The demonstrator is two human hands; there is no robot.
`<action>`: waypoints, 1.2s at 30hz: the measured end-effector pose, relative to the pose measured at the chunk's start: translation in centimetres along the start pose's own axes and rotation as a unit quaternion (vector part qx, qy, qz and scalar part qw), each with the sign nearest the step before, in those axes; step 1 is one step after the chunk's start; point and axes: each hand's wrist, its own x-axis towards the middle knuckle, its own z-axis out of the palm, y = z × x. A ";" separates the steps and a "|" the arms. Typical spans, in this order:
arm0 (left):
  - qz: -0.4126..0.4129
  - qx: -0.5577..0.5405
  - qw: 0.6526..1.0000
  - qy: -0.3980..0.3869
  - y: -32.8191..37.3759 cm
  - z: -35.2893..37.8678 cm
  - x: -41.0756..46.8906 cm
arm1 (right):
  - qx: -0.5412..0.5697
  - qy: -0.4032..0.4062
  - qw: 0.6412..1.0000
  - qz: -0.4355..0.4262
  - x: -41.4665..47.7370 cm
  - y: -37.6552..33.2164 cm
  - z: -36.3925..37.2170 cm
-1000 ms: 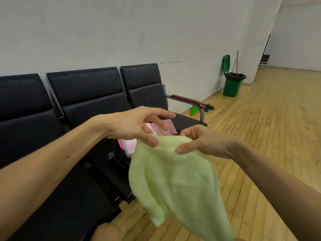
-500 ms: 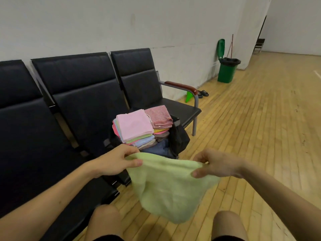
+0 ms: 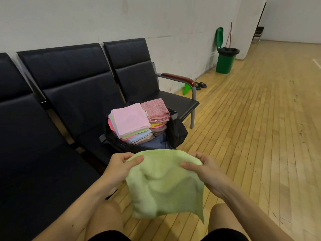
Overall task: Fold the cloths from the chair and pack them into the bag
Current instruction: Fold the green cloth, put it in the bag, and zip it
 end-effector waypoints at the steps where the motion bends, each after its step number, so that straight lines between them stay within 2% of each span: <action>1: -0.012 -0.016 1.000 -0.009 0.2 0.5 -0.1 | 0.001 0.016 1.000 -0.009 -0.1 0.1 0.6; 6: -0.012 -0.037 0.998 -0.054 0.4 3.5 -1.1 | -0.034 0.050 0.996 -0.073 -0.5 0.5 3.5; 15: 0.020 0.000 0.994 -0.103 0.8 6.4 -2.2 | -0.150 0.030 0.966 -0.207 -0.3 1.9 5.5; 19: 0.029 0.005 0.994 -0.107 1.2 6.3 -2.3 | -0.128 -0.049 0.970 -0.199 -1.3 1.4 5.0; 21: 0.036 0.023 0.991 -0.130 1.5 6.0 -2.5 | -0.103 -0.111 0.973 -0.176 -1.6 1.1 4.6; 23: 0.059 0.054 0.983 -0.166 1.5 5.6 -2.7 | -0.102 -0.139 0.968 -0.182 -1.7 1.1 4.1; 26: 0.074 0.100 0.969 -0.212 1.6 4.9 -2.4 | -0.059 -0.127 0.971 -0.191 -1.7 1.5 3.6; 30: 0.048 0.104 0.972 -0.205 1.8 4.4 -1.6 | 0.034 -0.057 0.981 -0.183 -1.2 3.0 2.5; 32: 0.059 0.108 0.965 -0.231 2.4 3.9 -1.3 | 0.014 0.001 0.987 -0.161 -0.6 3.8 1.9; 33: 0.069 0.116 0.956 -0.261 2.9 3.6 -1.1 | -0.019 -0.004 0.989 -0.143 -0.5 4.0 1.6; 34: 0.076 0.126 0.942 -0.301 3.7 3.3 -1.1 | -0.046 -0.047 0.990 -0.121 -0.5 4.0 1.4; 36: 0.073 0.147 0.908 -0.385 5.3 2.5 -0.9 | -0.051 -0.189 0.977 -0.087 -0.5 4.0 1.8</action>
